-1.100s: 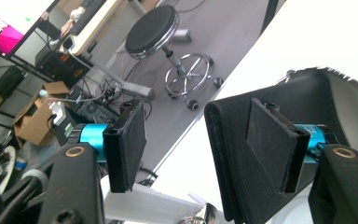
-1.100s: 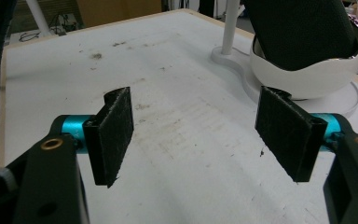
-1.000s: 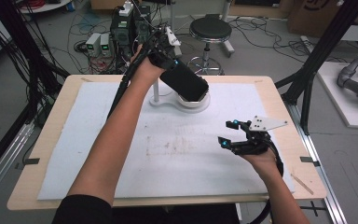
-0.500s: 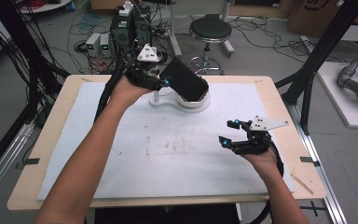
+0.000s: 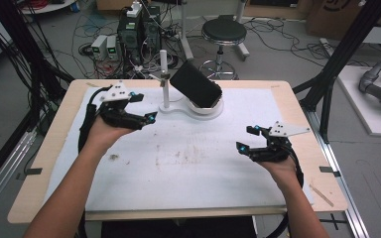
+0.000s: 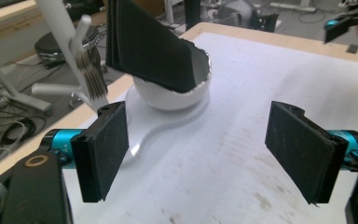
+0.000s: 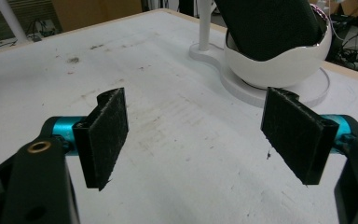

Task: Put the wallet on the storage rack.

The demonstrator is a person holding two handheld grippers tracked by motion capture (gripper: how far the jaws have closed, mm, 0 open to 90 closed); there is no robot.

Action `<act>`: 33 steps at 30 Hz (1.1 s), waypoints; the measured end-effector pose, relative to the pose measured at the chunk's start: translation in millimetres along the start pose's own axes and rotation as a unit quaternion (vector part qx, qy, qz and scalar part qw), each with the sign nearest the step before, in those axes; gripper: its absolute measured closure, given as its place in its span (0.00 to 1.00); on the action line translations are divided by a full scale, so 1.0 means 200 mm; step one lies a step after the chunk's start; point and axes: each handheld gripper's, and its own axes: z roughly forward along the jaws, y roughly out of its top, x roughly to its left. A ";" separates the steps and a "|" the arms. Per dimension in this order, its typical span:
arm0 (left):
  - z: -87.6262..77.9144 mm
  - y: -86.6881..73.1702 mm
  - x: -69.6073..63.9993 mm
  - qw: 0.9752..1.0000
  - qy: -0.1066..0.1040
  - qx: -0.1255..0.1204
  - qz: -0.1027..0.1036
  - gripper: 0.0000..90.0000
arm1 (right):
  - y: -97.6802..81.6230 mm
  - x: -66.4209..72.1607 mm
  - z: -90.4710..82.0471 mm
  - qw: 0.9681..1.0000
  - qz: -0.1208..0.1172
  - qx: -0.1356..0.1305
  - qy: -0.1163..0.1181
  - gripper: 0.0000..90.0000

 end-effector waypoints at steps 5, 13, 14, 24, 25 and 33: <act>-0.10 -0.14 -0.04 1.000 -0.010 -0.015 -0.012 0.21 | 0.00 -0.02 0.00 1.000 0.003 0.001 -0.007 0.24; -0.17 -0.31 -0.08 0.998 -0.029 -0.042 -0.036 0.19 | -0.04 -0.07 -0.05 0.999 0.024 -0.007 -0.031 0.23; -0.16 -0.33 -0.08 0.998 -0.031 -0.036 -0.038 0.19 | -0.04 -0.08 -0.06 0.999 0.027 -0.007 -0.034 0.23; -0.13 -0.47 -0.03 0.997 -0.032 -0.023 -0.062 0.19 | -0.10 -0.12 -0.14 0.998 0.041 0.005 -0.056 0.23; -0.13 -0.47 -0.03 0.997 -0.032 -0.024 -0.065 0.19 | -0.11 -0.13 -0.14 0.997 0.041 0.005 -0.058 0.23; -0.14 -0.48 -0.04 0.997 -0.026 -0.030 -0.061 0.19 | -0.10 -0.11 -0.14 0.997 0.039 0.006 -0.061 0.23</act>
